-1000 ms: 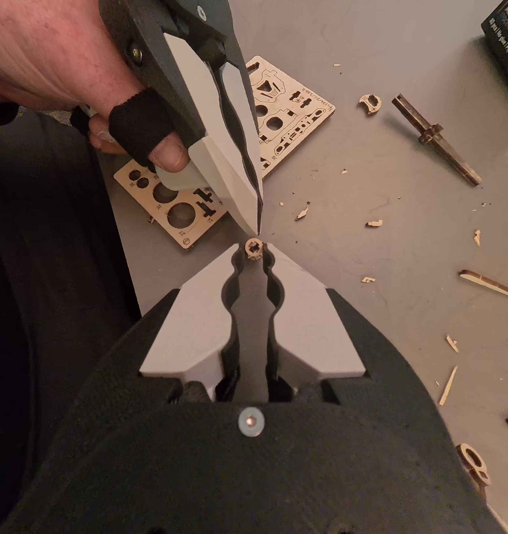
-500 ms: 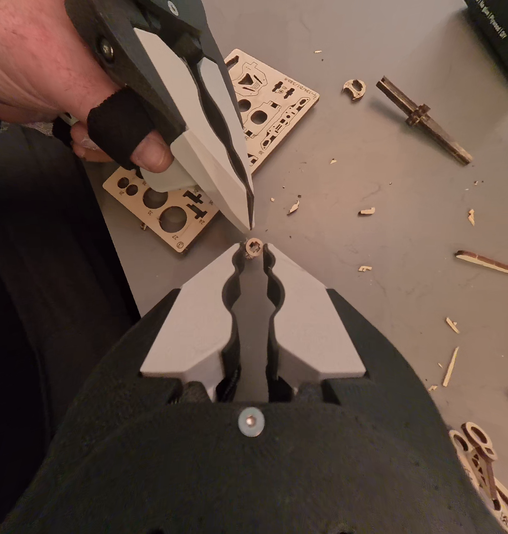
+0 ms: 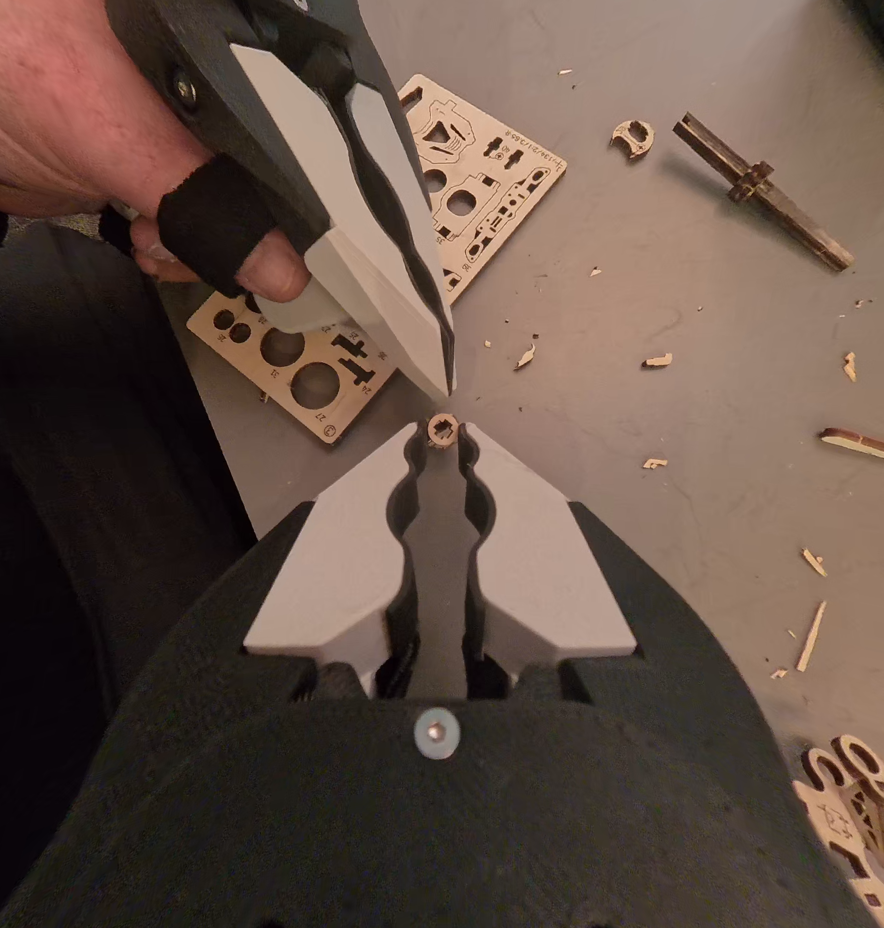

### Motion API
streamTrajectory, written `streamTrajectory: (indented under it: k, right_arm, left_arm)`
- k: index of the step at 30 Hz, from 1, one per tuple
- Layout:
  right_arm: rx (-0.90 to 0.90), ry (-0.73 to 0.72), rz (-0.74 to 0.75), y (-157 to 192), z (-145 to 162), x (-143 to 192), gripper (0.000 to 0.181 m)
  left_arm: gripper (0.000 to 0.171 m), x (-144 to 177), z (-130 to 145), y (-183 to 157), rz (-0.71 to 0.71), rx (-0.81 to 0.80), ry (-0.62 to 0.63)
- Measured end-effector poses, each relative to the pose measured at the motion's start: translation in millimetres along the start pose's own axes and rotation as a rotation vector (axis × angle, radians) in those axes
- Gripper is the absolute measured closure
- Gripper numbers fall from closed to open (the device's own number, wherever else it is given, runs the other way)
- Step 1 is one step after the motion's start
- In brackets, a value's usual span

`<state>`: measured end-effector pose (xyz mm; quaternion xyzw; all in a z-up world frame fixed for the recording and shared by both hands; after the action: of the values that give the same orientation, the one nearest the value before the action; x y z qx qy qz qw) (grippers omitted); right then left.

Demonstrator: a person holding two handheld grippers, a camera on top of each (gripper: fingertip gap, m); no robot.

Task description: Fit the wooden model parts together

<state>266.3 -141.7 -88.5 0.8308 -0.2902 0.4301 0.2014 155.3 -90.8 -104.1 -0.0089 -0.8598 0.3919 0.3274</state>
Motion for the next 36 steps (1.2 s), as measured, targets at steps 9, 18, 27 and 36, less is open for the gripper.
streamTrajectory:
  k: [9,18,27,36]
  right_arm:
    - [0.015,0.020,-0.026,4,3,3,0.172]
    - [0.024,0.028,-0.064,10,6,10,0.172]
    - [0.016,0.048,-0.021,2,10,8,0.172]
    - [0.116,0.029,0.028,1,2,12,0.172]
  left_arm:
    - [0.171,-7,2,-2,-0.067,-0.031,0.066]
    - [0.171,-9,5,-6,-0.075,-0.030,0.074]
    - [0.171,-13,5,-10,-0.054,-0.038,0.083]
    - [0.171,-14,5,-10,-0.037,-0.033,0.072]
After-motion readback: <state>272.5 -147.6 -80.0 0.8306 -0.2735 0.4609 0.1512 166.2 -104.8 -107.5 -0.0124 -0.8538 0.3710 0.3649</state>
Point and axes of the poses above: each gripper's, where its closed fingertips meet, x back along the fingers, z out of its underside, y = z × x across the jaws, the point moved 8 cm from there along x, back along the fingers, and after that the axes turned 8 degrees about y, right-handed, at the moved point
